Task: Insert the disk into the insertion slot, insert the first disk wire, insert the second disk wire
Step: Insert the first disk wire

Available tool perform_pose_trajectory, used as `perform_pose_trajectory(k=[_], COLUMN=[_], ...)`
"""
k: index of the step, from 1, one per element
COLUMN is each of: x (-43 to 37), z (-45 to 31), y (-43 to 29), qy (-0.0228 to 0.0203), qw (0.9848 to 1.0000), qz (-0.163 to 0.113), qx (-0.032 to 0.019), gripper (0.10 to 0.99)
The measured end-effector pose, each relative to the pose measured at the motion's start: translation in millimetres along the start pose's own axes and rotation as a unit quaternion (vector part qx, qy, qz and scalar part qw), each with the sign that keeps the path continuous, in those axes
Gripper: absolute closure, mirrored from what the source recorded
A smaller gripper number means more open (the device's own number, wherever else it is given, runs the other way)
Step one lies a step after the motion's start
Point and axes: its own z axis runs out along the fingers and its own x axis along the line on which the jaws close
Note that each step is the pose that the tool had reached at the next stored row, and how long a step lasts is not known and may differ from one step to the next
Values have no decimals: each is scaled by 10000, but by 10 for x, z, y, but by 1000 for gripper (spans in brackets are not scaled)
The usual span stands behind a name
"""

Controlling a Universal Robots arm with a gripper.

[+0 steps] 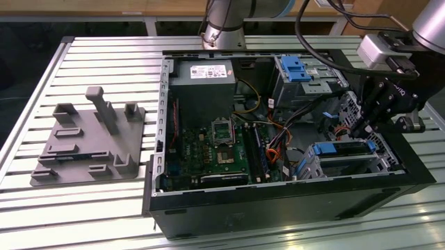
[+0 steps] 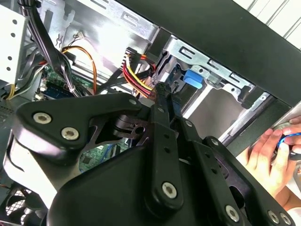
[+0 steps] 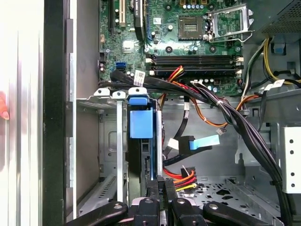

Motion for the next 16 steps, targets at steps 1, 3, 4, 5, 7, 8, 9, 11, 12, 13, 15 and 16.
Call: perform_pose_trajectory(k=[1, 3, 4, 5, 7, 8, 9, 11, 12, 13, 15, 16], x=[8, 21, 25, 26, 30, 33, 34, 34, 34, 34, 37, 41], z=[0, 1, 0, 1, 1, 1, 2, 2, 2, 2, 2, 2], y=[0, 3, 4, 8, 15, 18, 18, 18, 18, 18, 18, 18], qy=[0, -3, -6, -10, -20, -22, -22, -22, -23, -22, -22, -22], qw=[10000, 10000, 10000, 10000, 9999, 9999, 9999, 9999, 9999, 9999, 9999, 9999], qz=[-13, -43, -58, -72, -102, -112, -113, -114, -114, -113, -110, -103], qx=[1, 11, 19, 29, 52, 59, 60, 60, 60, 60, 60, 60], gripper=[922, 922, 922, 922, 922, 922, 922, 922, 922, 922, 922, 922])
